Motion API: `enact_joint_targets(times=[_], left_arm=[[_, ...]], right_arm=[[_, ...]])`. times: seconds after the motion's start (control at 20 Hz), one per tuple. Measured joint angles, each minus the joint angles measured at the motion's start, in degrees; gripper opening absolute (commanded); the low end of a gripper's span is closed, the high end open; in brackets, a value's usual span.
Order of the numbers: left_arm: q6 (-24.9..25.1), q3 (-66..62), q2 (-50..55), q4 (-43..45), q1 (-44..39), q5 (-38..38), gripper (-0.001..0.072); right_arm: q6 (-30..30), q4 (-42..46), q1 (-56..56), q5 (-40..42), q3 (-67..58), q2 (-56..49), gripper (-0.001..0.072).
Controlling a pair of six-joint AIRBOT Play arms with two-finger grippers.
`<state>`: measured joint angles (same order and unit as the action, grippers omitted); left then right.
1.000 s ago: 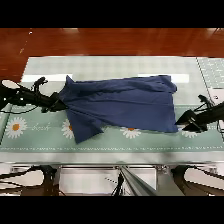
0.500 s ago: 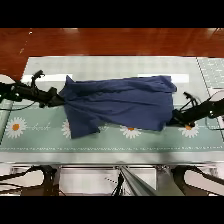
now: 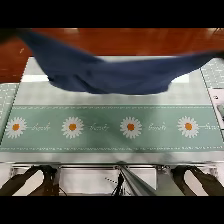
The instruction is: Fold the shirts.
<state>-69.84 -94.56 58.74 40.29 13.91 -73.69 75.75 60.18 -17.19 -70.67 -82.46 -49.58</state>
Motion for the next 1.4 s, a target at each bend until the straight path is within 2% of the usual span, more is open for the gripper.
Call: enact_joint_targets(times=[0.25,0.45,0.7,0.9,1.0,1.2,1.4], left_arm=[[-1.0,-13.1,-10.0,2.5,0.0,8.6,0.0029],[-7.8,-17.5,-16.5,13.0,0.0,7.6,0.0028],[-14.7,-18.9,-20.4,22.8,0.0,-5.3,0.0028],[-18.8,-18.4,-17.8,25.2,0.0,-20.6,0.0029],[-20.2,-16.3,-15.7,25.0,0.0,-25.3,0.0029],[-19.7,-8.3,-10.2,24.6,0.0,-28.0,0.0029],[-17.5,-1.2,-0.3,24.1,-0.7,-21.6,0.0030]], right_arm=[[4.4,0.7,0.0,7.2,-14.4,4.6,0.0018],[9.5,5.2,0.0,7.6,-24.6,5.6,0.0017],[13.8,11.2,0.0,-4.4,-31.5,5.7,0.0018],[15.0,15.6,0.0,-18.9,-32.8,3.2,0.0017],[14.1,16.6,0.1,-25.5,-32.2,0.3,0.0017],[12.4,18.0,0.2,-32.0,-28.2,-7.7,0.0018],[11.4,19.0,1.8,-31.5,-25.3,-20.8,0.0018]])
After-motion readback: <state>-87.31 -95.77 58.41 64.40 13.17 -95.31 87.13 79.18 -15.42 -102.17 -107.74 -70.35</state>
